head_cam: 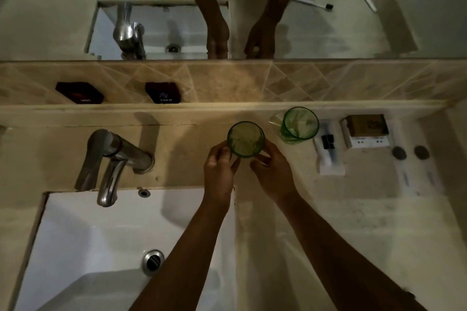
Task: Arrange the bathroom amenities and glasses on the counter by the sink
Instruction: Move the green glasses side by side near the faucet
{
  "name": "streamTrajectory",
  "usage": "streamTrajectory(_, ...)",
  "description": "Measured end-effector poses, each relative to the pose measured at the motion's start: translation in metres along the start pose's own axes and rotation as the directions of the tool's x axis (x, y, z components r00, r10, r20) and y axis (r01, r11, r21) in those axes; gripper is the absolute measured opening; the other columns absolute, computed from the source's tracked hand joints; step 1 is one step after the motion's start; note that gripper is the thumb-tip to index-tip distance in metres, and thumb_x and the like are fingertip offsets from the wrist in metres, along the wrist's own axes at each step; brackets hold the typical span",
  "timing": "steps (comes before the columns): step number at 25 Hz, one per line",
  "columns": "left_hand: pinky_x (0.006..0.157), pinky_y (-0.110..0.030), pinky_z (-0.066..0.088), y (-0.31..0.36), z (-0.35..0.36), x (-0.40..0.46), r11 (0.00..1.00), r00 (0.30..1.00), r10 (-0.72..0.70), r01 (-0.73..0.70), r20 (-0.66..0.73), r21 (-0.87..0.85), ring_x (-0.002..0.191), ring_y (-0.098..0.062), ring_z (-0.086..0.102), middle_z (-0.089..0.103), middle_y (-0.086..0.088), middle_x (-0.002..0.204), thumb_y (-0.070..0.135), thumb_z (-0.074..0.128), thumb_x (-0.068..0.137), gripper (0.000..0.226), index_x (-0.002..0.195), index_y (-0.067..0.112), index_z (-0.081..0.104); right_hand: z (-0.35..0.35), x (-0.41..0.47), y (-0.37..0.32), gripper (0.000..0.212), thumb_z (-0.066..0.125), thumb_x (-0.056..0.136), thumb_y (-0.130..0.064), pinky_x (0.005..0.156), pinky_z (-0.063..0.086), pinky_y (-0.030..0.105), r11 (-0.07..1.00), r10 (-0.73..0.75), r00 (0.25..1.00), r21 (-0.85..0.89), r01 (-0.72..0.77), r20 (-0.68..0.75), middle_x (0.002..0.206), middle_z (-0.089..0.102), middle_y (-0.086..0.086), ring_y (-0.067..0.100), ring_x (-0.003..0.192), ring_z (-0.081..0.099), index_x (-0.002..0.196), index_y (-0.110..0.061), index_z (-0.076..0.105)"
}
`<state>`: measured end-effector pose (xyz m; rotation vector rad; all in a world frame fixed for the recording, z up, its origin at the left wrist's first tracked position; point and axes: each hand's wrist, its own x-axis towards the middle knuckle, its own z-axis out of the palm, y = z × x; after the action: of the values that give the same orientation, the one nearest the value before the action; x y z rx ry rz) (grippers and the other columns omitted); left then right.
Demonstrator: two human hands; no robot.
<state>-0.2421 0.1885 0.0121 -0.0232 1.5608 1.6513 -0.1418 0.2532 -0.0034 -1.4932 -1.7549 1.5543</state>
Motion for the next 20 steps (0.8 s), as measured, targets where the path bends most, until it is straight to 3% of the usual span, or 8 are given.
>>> streamTrajectory(2, 0.099, -0.038, 0.054, 0.006, 0.002, 0.011, 1.0, 1.0, 0.002, -0.002, -0.002, -0.03, 0.119, -0.018, 0.062, 0.067, -0.004, 0.12, 0.01, 0.043, 0.104, 0.026, 0.106, 0.019, 0.067, 0.004, 0.012, -0.002, 0.065, 0.062, 0.079, 0.0, 0.078, 0.049, 0.007, 1.0, 0.0, 1.0, -0.006, 0.0, -0.004, 0.106, 0.063, -0.031, -0.001, 0.1, 0.066, 0.137, -0.028, 0.052)
streamTrajectory(5, 0.097, -0.037, 0.055, 0.012, 0.005, 0.02, 0.999, 1.0, 0.024, -0.023, 0.02, -0.033, 0.119, -0.016, 0.063, 0.068, -0.005, 0.123, 0.011, 0.043, 0.104, 0.026, 0.111, 0.015, 0.068, 0.006, 0.025, -0.003, 0.066, 0.064, 0.079, -0.001, 0.083, 0.052, 0.017, 1.0, 0.003, 1.0, 0.0, -0.003, -0.015, 0.115, 0.064, -0.022, 0.001, 0.102, 0.067, 0.138, -0.028, 0.051)
streamTrajectory(9, 0.098, -0.038, 0.055, 0.014, 0.004, 0.028, 0.999, 0.999, 0.038, -0.037, 0.03, -0.038, 0.119, -0.017, 0.062, 0.067, -0.005, 0.122, 0.012, 0.045, 0.104, 0.024, 0.109, 0.017, 0.068, 0.009, 0.031, -0.007, 0.065, 0.064, 0.081, 0.003, 0.071, 0.048, 0.005, 0.999, 0.003, 1.0, 0.036, -0.002, -0.013, 0.117, 0.062, -0.02, -0.003, 0.098, 0.066, 0.138, -0.026, 0.051)
streamTrajectory(14, 0.102, -0.04, 0.053, 0.013, 0.003, 0.029, 0.999, 0.999, 0.033, -0.032, 0.026, -0.035, 0.117, -0.014, 0.062, 0.066, -0.003, 0.123, 0.014, 0.045, 0.104, 0.024, 0.107, 0.022, 0.067, 0.016, 0.033, -0.002, 0.065, 0.065, 0.08, 0.0, 0.08, 0.051, 0.013, 1.0, 0.006, 1.0, 0.008, -0.005, -0.02, 0.112, 0.06, -0.029, -0.001, 0.098, 0.066, 0.136, -0.029, 0.051)
streamTrajectory(20, 0.102, -0.042, 0.052, 0.011, 0.002, 0.034, 0.999, 1.0, 0.015, -0.014, 0.012, -0.051, 0.12, -0.019, 0.06, 0.064, -0.008, 0.126, 0.013, 0.046, 0.103, 0.021, 0.11, 0.017, 0.066, 0.017, 0.033, -0.004, 0.067, 0.064, 0.08, 0.004, 0.071, 0.047, 0.002, 0.999, 0.02, 1.0, 0.036, -0.02, -0.016, 0.119, 0.06, -0.017, -0.005, 0.097, 0.063, 0.139, -0.026, 0.048)
